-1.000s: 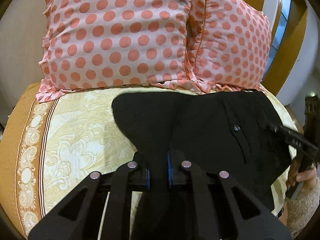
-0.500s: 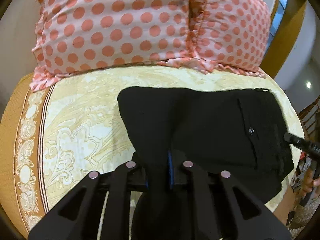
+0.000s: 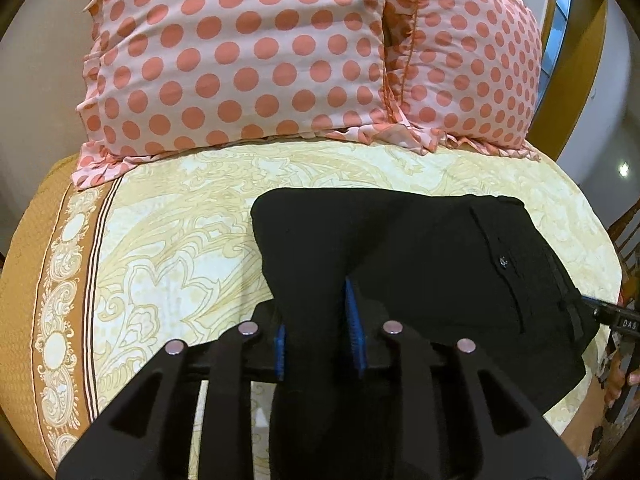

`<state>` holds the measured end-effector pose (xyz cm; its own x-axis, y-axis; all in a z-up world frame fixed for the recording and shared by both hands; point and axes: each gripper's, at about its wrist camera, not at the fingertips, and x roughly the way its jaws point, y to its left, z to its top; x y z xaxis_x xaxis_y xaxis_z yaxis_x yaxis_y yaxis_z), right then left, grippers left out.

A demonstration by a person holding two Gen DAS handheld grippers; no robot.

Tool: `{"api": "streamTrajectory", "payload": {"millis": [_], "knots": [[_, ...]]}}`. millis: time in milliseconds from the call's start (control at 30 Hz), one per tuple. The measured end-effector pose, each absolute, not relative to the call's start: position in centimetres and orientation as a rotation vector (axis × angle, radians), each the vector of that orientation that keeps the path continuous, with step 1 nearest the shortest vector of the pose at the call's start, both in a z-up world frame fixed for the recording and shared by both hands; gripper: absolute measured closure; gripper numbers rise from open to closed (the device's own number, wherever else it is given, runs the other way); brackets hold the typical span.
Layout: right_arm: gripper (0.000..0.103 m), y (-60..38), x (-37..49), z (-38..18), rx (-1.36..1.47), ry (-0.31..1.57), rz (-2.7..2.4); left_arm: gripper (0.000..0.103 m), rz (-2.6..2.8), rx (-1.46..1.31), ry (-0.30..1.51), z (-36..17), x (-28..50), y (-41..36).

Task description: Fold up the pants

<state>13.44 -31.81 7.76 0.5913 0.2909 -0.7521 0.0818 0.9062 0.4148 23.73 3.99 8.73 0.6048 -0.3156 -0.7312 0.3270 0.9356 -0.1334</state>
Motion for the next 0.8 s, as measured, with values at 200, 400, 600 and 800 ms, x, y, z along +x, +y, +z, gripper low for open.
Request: {"api": "streamTrajectory", "payload": {"millis": [200,400,600,800], "knots": [[0.052,-31.6,12.5,8.0,0.495,0.922,0.156,0.075,-0.363,0.019,0.832,8.9,23.3,4.1],[0.051,-31.3,11.8,8.0,0.538,0.902,0.233,0.072,-0.364,0.011,0.831,8.9,23.1,4.4],[0.043,-32.2,11.1,7.4,0.631,0.916,0.328,0.071,-0.361,0.003,0.829,8.7,22.8,4.6],[0.028,-33.6,10.9,7.3,0.714,0.844,0.352,0.07,-0.363,0.0,0.827,8.7,22.7,4.7]]}}
